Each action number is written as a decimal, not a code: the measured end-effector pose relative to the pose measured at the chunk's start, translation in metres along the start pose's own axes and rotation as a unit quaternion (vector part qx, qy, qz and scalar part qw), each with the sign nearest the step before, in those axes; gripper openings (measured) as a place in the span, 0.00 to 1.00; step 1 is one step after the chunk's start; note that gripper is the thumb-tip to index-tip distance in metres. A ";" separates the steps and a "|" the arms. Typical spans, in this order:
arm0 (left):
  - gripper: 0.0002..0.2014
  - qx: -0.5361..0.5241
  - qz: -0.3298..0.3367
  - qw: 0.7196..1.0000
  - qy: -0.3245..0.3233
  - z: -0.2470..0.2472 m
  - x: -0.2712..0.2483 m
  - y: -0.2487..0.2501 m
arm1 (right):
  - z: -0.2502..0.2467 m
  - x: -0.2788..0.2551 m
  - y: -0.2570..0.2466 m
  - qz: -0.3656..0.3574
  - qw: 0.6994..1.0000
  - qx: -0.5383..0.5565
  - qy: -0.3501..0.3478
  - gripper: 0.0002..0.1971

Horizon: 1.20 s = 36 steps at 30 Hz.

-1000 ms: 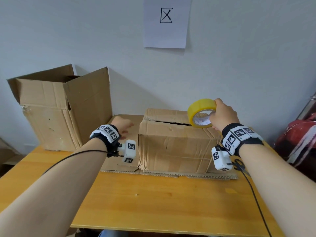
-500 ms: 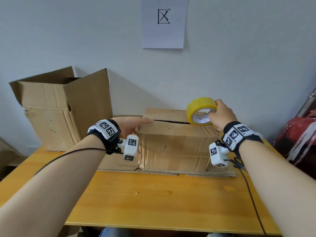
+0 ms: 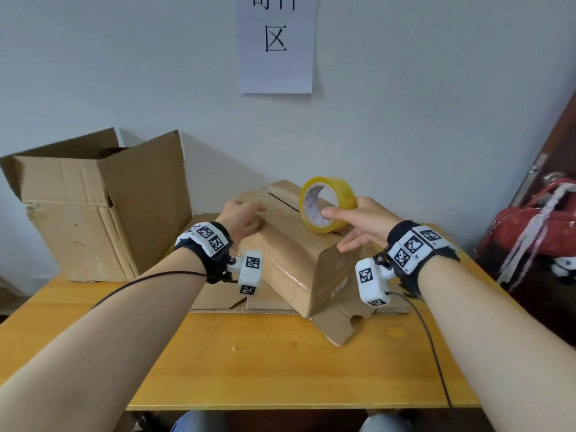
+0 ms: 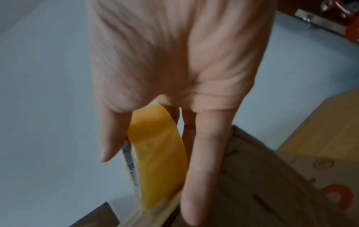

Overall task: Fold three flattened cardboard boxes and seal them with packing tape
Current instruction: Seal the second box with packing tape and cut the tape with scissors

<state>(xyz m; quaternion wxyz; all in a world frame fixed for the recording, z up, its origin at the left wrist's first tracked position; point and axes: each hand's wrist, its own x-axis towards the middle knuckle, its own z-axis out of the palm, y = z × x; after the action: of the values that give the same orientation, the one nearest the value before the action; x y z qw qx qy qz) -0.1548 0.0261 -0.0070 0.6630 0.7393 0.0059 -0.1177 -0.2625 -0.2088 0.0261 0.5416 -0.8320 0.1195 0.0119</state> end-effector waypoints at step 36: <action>0.19 0.008 -0.113 0.973 -0.203 0.056 -0.044 -0.010 | 0.001 0.006 0.027 -0.152 0.984 0.088 0.041 0.12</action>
<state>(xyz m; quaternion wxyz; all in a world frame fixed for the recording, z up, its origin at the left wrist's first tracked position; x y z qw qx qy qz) -0.2080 -0.0208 -0.0140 0.6268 0.7000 -0.0462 -0.3392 -0.2625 -0.2191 0.0003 0.6029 -0.7892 0.0148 -0.1155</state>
